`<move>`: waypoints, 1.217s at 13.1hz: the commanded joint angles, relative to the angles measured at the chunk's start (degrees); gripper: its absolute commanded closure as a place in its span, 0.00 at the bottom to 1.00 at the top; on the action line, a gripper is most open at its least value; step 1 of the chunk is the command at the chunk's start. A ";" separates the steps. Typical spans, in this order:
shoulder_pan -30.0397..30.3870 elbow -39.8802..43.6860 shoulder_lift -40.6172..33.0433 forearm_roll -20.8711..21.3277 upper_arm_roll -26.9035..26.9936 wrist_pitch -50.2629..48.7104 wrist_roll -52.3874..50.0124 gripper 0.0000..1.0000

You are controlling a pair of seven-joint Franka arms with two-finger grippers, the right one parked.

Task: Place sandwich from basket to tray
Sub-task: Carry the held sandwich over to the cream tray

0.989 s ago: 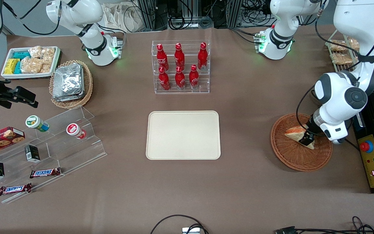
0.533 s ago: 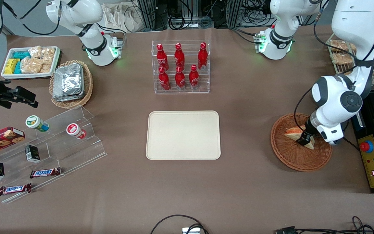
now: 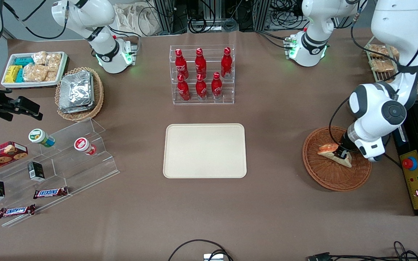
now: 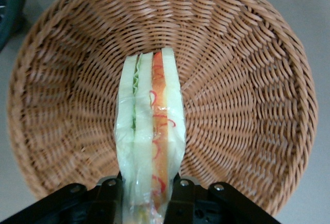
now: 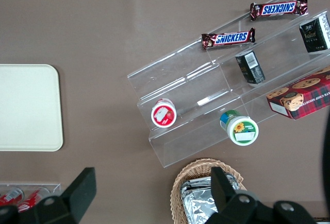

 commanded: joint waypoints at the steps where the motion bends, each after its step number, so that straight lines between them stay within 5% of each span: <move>1: -0.35 2.39 -7.78 1.70 -3.94 -11.06 -0.67 1.00; 5: -0.35 12.40 -10.44 6.00 -18.43 -26.54 -0.15 1.00; 9: -0.43 14.54 -8.43 7.07 -30.84 -27.02 4.86 1.00; 16: -9.30 15.15 7.82 16.89 -33.94 -13.06 9.70 0.93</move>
